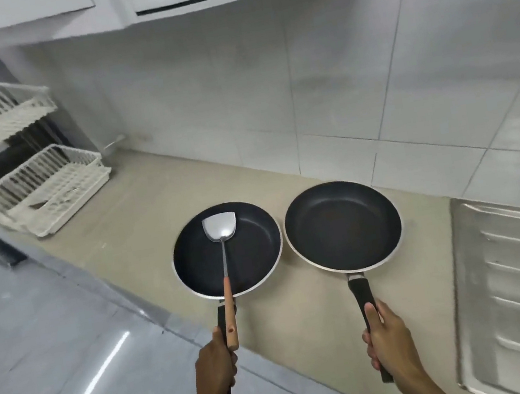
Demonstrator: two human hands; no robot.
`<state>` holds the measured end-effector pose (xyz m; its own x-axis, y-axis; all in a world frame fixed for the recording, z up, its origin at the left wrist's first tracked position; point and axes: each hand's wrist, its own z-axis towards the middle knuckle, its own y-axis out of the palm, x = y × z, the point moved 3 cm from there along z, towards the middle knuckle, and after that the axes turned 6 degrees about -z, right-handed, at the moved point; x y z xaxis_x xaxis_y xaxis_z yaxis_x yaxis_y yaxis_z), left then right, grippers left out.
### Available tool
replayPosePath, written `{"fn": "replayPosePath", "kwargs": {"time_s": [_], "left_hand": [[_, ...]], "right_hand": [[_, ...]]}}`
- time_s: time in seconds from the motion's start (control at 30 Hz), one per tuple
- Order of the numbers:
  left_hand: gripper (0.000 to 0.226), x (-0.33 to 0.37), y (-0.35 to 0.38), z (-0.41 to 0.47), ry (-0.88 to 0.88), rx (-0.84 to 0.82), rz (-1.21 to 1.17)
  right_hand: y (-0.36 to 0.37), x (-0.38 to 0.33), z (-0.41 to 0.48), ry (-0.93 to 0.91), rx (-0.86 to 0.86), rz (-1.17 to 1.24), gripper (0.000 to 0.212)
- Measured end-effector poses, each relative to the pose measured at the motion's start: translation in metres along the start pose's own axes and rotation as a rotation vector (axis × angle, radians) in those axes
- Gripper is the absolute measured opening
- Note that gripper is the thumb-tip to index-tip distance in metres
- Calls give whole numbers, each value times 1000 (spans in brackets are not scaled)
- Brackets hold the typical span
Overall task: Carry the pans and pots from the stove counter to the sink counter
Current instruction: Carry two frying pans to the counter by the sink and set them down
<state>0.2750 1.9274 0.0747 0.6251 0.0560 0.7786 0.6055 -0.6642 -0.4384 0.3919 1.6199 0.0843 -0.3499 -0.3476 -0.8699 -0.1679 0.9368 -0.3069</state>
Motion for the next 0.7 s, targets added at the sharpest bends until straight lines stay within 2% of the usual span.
{"fn": "replayPosePath", "kwargs": {"time_s": [0.17, 0.33, 0.53, 0.7], "left_hand": [[57, 43, -1, 121, 168, -142, 166], [70, 69, -14, 234, 218, -261, 215], [69, 98, -36, 307, 237, -381, 183], [70, 109, -39, 333, 254, -423, 193]], "right_hand": [[72, -17, 31, 34, 154, 22, 21], [151, -39, 44, 75, 333, 69, 24], [214, -60, 43, 152, 446, 100, 28], [242, -67, 46, 183, 478, 127, 28]]}}
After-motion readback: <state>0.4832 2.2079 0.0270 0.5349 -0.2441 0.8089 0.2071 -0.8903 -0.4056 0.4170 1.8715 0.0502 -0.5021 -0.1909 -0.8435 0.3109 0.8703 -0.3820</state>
